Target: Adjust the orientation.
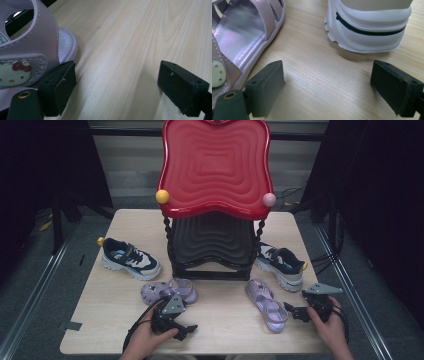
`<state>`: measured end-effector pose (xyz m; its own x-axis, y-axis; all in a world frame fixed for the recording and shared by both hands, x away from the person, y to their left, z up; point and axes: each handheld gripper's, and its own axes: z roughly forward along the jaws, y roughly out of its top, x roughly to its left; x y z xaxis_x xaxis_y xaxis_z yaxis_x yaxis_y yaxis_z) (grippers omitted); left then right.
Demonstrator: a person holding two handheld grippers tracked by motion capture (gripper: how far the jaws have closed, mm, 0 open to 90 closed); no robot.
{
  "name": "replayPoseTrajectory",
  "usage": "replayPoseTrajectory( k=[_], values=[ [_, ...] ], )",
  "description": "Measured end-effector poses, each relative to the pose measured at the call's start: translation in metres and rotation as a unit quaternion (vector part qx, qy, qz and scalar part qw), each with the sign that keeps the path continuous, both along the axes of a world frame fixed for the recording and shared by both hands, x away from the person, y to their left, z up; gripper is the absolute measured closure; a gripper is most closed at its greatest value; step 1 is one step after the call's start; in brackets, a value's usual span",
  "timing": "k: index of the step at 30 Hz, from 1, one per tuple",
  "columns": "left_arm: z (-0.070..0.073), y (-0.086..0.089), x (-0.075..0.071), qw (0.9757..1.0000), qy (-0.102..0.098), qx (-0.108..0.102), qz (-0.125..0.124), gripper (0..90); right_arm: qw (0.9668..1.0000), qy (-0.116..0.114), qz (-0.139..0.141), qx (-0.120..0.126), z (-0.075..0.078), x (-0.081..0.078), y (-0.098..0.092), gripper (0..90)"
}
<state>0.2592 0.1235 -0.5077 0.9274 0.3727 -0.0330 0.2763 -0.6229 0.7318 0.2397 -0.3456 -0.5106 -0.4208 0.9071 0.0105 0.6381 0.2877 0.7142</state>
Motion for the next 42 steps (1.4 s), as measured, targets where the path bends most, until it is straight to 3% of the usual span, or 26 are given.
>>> replayPoseTrajectory(
  k=[8,9,10,11,14,17,20,24,28,34,42],
  values=[
    [0.000,0.000,-0.003,1.0000,0.005,0.002,0.008,13.1,1.0000,0.002,-0.001,0.000,0.000,0.000,0.000,11.1],
    [0.001,-0.001,-0.003,0.9999,0.007,0.006,0.010,13.2,1.0000,0.002,-0.002,0.000,0.000,0.000,0.000,11.1],
    [0.005,-0.002,-0.004,0.9997,0.013,0.022,0.006,13.8,1.0000,0.002,-0.001,0.000,0.000,0.000,0.000,11.1],
    [0.005,-0.002,-0.004,0.9997,0.013,0.022,0.006,15.0,1.0000,0.001,0.000,0.000,0.000,0.000,0.000,11.1],
    [0.009,-0.002,-0.006,0.9988,0.040,0.028,0.011,15.9,1.0000,0.001,0.000,0.000,0.000,0.000,0.000,11.1],
    [0.015,0.000,-0.008,0.9963,0.077,0.030,0.024,18.4,1.0000,0.001,0.000,0.000,0.000,0.000,0.000,11.1],
    [0.025,0.003,-0.007,0.9950,0.091,0.037,0.017,25.3,1.0000,0.001,0.000,0.000,0.000,0.000,0.000,11.1],
    [0.041,0.006,-0.004,0.9923,0.111,0.047,0.027,28.4,1.0000,0.001,0.000,0.000,0.000,0.000,0.000,11.0],
    [0.061,0.005,0.004,0.9906,0.117,0.062,0.034,31.7,1.0000,0.001,0.000,0.000,0.000,0.000,0.000,11.1],
    [0.078,-0.003,0.016,0.9885,0.120,0.086,0.034,32.9,1.0000,0.001,0.000,0.000,0.000,0.000,0.000,11.1],
    [0.100,-0.017,0.036,0.9880,0.104,0.104,0.048,36.6,1.0000,0.001,0.000,0.000,0.000,0.000,0.000,11.1]
  ],
)
